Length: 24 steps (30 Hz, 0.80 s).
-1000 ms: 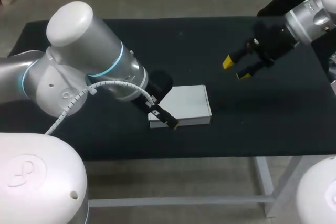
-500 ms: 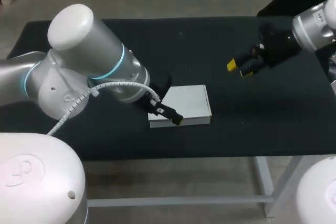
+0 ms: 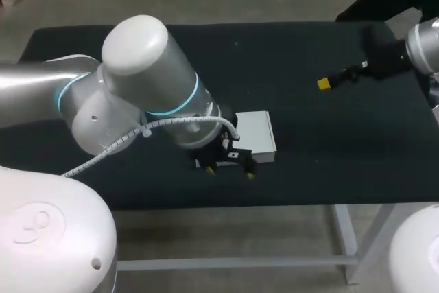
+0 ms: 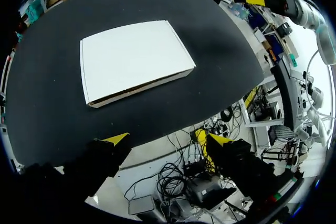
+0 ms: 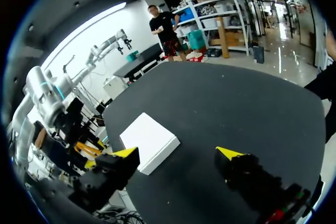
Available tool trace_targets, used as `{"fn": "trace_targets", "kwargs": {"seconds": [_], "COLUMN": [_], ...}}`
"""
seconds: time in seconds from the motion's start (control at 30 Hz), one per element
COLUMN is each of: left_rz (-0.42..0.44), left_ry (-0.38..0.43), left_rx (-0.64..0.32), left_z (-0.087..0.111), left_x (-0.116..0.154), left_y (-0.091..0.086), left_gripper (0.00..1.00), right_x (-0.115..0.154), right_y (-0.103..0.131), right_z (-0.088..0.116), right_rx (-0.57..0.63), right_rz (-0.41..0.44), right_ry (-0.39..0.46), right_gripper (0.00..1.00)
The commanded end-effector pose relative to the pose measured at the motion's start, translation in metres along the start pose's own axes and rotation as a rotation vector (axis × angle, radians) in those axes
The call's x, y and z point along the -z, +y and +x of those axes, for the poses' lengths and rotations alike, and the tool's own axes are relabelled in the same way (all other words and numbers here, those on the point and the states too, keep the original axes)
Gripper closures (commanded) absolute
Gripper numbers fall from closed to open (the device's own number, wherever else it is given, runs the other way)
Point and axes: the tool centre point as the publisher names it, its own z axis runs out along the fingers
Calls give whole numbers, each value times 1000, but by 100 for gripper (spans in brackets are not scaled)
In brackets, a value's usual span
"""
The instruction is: Assemble the packaging by folding the flat box into shape, placing the metal phone stand inside, and closing the box properly
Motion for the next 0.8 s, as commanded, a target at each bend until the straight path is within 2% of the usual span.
{"fn": "trace_targets", "kwargs": {"seconds": [0.03,0.43,0.5,0.53,0.57,0.7,0.73,0.8], "left_rz": [-52,-52,-39,-29,-30,-3,-13,1], "left_ry": [-140,-140,-143,-137,-142,-144,-122,-127], "left_rx": [46,46,66,83,95,150,140,154], "left_z": [12,12,12,13,13,12,12,12], "left_x": [-14,-14,-20,-23,-27,-41,-43,-47], "left_y": [-3,-3,-1,1,2,6,7,7], "left_gripper": [0,0,0,0,0,0,0,0], "right_x": [12,12,12,12,13,12,12,11], "right_y": [-10,-10,-12,-13,-15,-17,-17,-17], "right_z": [4,4,0,-5,-10,-22,-25,-28], "right_rx": [9,9,78,85,147,246,275,326], "right_rz": [-74,-74,-138,-156,-184,-218,-223,-227], "right_ry": [-70,-70,-12,-31,-28,0,-3,9], "right_gripper": [0,0,0,0,0,0,0,0]}}
